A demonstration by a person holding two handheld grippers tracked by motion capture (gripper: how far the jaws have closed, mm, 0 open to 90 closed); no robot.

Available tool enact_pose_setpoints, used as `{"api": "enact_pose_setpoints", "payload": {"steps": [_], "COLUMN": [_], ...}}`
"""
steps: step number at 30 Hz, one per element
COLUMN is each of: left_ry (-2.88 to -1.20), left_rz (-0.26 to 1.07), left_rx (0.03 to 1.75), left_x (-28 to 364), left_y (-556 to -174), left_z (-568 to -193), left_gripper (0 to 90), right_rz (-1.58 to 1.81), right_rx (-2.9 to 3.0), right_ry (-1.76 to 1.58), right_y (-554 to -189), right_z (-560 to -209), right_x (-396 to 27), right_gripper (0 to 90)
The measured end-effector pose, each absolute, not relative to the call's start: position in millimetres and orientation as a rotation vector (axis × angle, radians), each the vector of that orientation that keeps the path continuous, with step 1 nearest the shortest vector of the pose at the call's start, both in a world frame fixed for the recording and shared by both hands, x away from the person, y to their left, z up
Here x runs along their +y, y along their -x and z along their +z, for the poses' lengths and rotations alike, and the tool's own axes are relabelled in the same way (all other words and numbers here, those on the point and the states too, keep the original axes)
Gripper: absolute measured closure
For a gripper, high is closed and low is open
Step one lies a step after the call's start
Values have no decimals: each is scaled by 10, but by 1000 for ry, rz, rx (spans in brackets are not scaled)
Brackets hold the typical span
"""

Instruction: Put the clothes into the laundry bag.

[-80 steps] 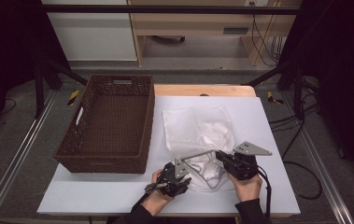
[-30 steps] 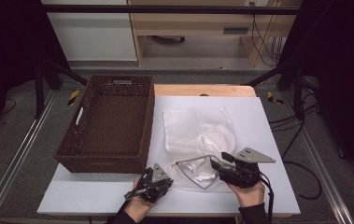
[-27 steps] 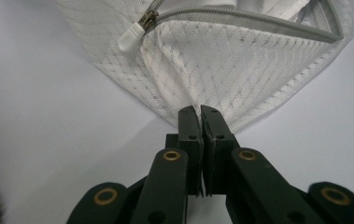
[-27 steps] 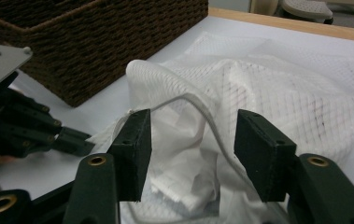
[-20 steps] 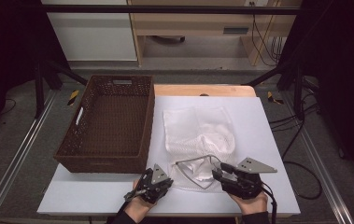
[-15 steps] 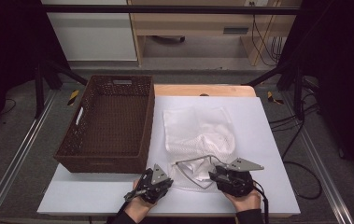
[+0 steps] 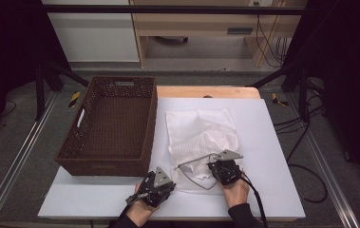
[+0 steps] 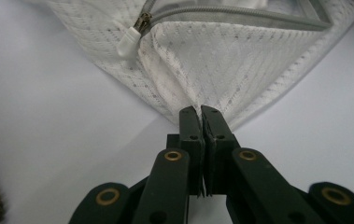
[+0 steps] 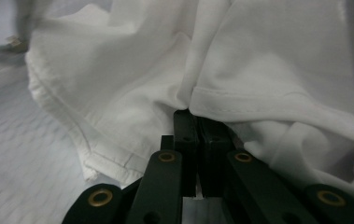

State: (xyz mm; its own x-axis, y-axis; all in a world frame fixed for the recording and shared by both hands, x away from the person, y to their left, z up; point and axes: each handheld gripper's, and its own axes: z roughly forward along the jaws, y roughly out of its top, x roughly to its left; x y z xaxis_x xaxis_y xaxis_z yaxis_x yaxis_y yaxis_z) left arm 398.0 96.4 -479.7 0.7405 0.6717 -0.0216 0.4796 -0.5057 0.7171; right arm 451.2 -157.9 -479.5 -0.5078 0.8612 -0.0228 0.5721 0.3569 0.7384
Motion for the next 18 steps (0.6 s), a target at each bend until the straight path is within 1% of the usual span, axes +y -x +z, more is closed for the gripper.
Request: {"api": "enact_pose_setpoints", "payload": {"steps": [4,7,9,14,16,18], "left_ry": [-2206,-2204,-2202,-2205,-2206,-2206], "left_rz": [338,342,340,336,338,334], "left_rx": [861,864,865,863,862,862], "left_x": [967,964,965,966,964,966], "left_y": [-3975,-3972,-3971,-3975,-3975,-3979], "left_z": [-4796,-4797,-4798,-4796,-4795,-4794], "left_gripper": [869,869,868,866,866,865], "right_rz": [936,963,1023,1191,1188,1179], "right_rx": [2126,2131,2149,2084,2030,1991], "right_ry": [-1252,-1250,-1213,-1162,-1148,-1170], "right_y": [-4644,-4607,-4498,-4158,-4100,-4149], "right_z": [-4827,-4799,-4707,-4420,-4323,-4282], "right_x": [-1578,-1597,-1614,-1796,-1870,-1922], "right_gripper": [873,847,795,720,666,591]}}
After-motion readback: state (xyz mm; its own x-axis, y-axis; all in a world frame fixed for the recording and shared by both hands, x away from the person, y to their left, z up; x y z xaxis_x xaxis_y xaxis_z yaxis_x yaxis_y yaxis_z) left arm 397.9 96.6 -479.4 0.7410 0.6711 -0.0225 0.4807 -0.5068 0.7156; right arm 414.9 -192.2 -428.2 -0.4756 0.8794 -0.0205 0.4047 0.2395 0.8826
